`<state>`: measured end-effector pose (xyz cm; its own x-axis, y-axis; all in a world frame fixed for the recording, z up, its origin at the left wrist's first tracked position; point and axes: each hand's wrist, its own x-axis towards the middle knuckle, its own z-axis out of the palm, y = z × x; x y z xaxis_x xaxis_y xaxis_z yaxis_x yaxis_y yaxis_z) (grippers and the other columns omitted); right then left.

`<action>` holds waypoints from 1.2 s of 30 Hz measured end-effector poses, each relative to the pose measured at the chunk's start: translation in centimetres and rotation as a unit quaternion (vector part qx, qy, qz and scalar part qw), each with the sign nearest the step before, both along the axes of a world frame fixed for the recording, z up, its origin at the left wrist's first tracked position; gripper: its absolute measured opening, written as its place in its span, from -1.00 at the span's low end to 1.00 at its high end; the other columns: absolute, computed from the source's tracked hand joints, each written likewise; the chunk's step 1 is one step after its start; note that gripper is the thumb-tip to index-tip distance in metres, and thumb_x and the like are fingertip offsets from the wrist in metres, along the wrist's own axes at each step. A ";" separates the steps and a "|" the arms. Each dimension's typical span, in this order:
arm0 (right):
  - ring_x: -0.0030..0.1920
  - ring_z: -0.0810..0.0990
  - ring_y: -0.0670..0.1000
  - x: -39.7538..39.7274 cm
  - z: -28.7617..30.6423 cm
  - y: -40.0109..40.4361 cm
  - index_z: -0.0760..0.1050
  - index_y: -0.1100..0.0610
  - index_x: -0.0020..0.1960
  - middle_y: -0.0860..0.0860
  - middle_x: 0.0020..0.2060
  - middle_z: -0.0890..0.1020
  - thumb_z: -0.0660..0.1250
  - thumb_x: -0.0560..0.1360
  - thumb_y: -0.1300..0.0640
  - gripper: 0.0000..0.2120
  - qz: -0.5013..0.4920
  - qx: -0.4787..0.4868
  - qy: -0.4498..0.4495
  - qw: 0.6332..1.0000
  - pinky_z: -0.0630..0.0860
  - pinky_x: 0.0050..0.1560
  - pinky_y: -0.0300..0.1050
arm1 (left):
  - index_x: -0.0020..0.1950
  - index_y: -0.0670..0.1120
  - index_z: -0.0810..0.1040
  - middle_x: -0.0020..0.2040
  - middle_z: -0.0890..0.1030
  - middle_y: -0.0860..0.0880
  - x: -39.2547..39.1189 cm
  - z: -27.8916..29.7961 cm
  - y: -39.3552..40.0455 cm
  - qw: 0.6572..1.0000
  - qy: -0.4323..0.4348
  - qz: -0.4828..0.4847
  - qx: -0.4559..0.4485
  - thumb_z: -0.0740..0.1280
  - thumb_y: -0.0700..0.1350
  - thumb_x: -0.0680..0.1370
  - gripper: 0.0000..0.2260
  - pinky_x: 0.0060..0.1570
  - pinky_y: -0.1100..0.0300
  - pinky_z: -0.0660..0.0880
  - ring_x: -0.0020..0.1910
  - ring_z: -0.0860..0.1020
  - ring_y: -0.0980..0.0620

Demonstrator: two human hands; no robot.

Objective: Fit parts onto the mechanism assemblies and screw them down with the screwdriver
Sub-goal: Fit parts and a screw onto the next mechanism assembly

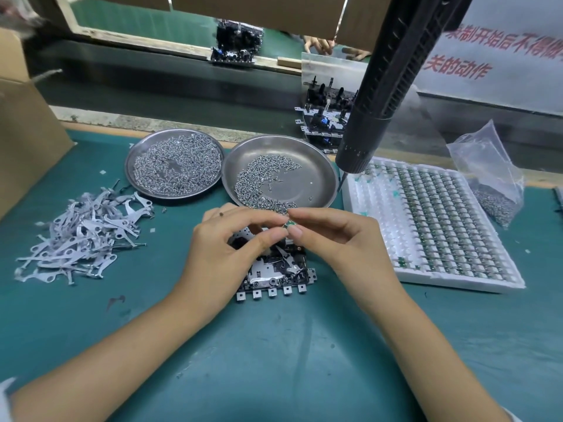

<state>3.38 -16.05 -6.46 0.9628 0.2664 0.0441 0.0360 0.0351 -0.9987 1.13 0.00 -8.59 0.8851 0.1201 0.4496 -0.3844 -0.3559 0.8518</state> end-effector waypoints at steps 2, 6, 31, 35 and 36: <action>-0.08 0.68 0.00 -0.1 -0.1 0.0 0.65 0.17 -0.01 0.07 -0.11 0.71 0.42 0.42 0.35 -0.82 0.004 -0.013 -0.020 1.000 0.58 0.00 -0.21 | -0.02 0.15 0.62 -0.11 0.61 0.22 0.0 0.0 0.1 1.000 -0.005 0.005 -0.002 0.47 0.05 0.37 -0.79 0.04 -0.20 0.45 -0.07 0.56 0.07; -0.03 0.67 0.01 -0.2 -0.4 0.1 0.66 0.16 -0.02 0.07 -0.07 0.70 0.42 0.43 0.32 -0.84 0.015 -0.049 -0.063 0.997 0.57 0.06 -0.13 | -0.13 0.19 0.62 -0.12 0.57 0.20 -0.2 0.4 0.4 1.000 -0.011 0.001 0.007 0.48 0.10 0.35 -0.86 0.05 -0.11 0.46 -0.07 0.55 0.09; -0.12 0.58 0.03 -1.4 -3.0 0.8 0.70 0.20 -0.12 0.03 -0.15 0.66 0.47 0.37 0.26 -0.91 0.088 -0.262 -0.376 0.885 0.52 -0.03 0.09 | 0.01 0.06 0.58 -0.14 0.59 0.14 -2.8 0.3 2.9 0.996 0.013 0.008 0.089 0.23 -0.08 0.56 -0.86 0.09 -0.01 0.44 -0.09 0.55 0.14; -0.12 0.57 0.02 -1.5 -3.2 0.9 0.70 0.19 -0.13 0.03 -0.15 0.66 0.47 0.37 0.25 -0.92 0.083 -0.274 -0.393 0.874 0.48 0.00 0.01 | 0.00 0.03 0.60 -0.14 0.60 0.12 -3.0 0.3 2.8 0.996 0.020 -0.008 0.091 0.23 -0.07 0.56 -0.84 0.09 -0.06 0.44 -0.09 0.57 0.08; -0.11 0.57 0.02 -1.4 -3.2 0.9 0.70 0.19 -0.13 0.04 -0.14 0.66 0.47 0.37 0.26 -0.92 0.083 -0.277 -0.398 0.871 0.48 0.01 0.00 | -0.01 0.03 0.60 -0.14 0.61 0.10 -3.0 0.3 2.9 0.995 0.020 -0.011 0.092 0.24 -0.07 0.56 -0.86 0.09 -0.05 0.43 -0.09 0.57 0.07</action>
<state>1.95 -15.13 -9.69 0.6326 0.5908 0.5007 0.7645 -0.3732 -0.5256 -1.91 2.86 -8.32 0.9040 0.0193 0.4271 -0.3613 -0.4998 0.7872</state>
